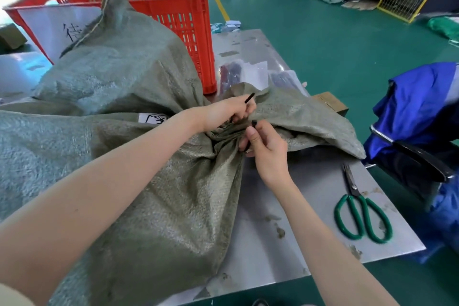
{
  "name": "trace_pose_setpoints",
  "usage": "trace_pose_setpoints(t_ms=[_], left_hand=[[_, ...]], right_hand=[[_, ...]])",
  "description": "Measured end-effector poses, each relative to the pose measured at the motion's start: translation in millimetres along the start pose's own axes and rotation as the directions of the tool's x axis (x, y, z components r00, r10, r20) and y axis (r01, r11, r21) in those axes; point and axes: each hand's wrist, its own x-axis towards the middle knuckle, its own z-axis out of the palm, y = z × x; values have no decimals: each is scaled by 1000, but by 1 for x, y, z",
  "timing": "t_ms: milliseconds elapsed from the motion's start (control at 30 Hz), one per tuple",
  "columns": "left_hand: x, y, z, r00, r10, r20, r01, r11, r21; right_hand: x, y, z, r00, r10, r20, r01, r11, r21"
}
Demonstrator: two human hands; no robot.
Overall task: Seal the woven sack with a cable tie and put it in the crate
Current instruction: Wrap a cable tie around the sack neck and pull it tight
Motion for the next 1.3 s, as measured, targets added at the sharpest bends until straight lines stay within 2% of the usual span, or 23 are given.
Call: trace_pose_setpoints(t_ms=[100,167,333,667,1167,1300], left_hand=[[-1,1,-4,979,-52,198,88,980,-178],[-1,0,-6,960,-76,268,134,970,-204],[-3,-6,-1,979,-105,176,102,994,28],[-3,-5,3,993,-121,-17,121,992,28],[-2,-10,1,988,-151,34,148,987,66],[-1,-12,1,986,-142,90,137,989,64]], right_hand=[[-1,-3,-2,1000,1,15,-2,998,56],[-3,-4,-3,1000,7,24,-9,994,108],[-7,-5,-7,999,-8,44,1,986,167],[-11,0,-11,999,-42,28,38,989,143],[-13,-4,-10,999,24,30,-26,997,70],[-12,-5,-9,999,32,41,-34,999,37]])
